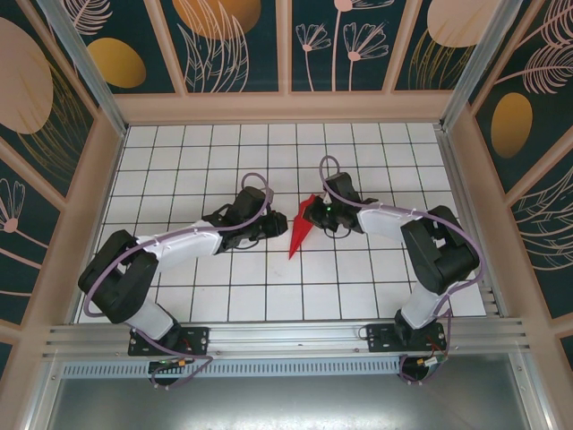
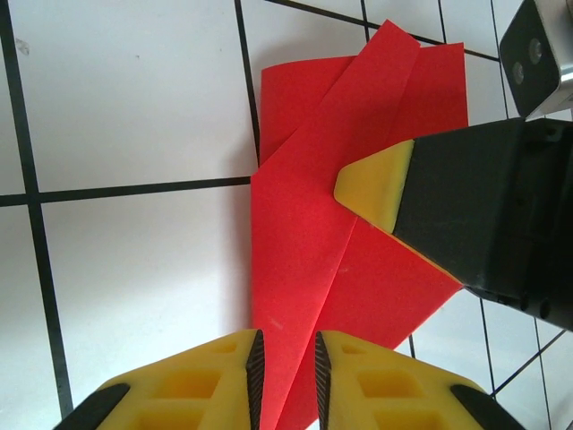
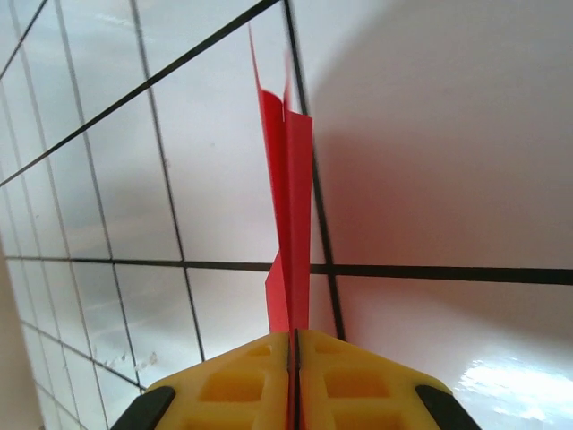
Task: Fold a paper plane with a square sheet of paper (pick it up from the middle)
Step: Turn over the paper at the center of the table.
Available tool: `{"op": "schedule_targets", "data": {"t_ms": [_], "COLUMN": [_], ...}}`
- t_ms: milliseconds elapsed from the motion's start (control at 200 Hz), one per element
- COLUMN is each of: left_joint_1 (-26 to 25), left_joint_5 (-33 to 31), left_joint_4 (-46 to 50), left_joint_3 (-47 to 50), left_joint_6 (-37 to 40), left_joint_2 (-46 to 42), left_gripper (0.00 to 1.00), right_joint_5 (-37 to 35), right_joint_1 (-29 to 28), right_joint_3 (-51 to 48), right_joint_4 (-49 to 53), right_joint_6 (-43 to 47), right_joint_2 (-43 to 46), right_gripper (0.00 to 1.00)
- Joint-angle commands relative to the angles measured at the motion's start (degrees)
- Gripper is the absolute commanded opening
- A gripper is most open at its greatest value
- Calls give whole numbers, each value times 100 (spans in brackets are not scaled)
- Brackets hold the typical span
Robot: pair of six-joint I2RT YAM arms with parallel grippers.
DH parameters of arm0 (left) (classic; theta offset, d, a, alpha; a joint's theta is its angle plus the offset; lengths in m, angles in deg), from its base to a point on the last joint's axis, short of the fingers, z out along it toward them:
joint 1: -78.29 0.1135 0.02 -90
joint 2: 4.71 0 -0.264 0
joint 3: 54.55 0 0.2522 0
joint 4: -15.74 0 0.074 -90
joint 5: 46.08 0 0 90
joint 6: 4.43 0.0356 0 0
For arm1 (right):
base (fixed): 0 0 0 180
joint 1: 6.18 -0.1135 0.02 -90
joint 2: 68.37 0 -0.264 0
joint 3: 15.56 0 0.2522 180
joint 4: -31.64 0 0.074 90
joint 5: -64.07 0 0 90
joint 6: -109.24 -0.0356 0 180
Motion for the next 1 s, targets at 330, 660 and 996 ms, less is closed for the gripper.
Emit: {"op": "schedule_targets", "data": {"t_ms": [330,660,996], "left_joint_1": [-1,-6,7], "left_joint_5": [105,-92,-1309], "left_joint_4": [92,146,80], "left_joint_3": [-18,4,535], "left_joint_6": [-62,13,48], "left_joint_2": [-71,-123,-823], "left_gripper": [26,25,23], "right_joint_5": [-362,-303,-1506], "right_joint_1": [-106,-100,-100], "right_joint_3": [373,517,471], "right_joint_4": [811,1079,2601], "right_joint_6": [-227,-8,839], "right_joint_2": [312,289,1324], "right_gripper": [11,11,11]}}
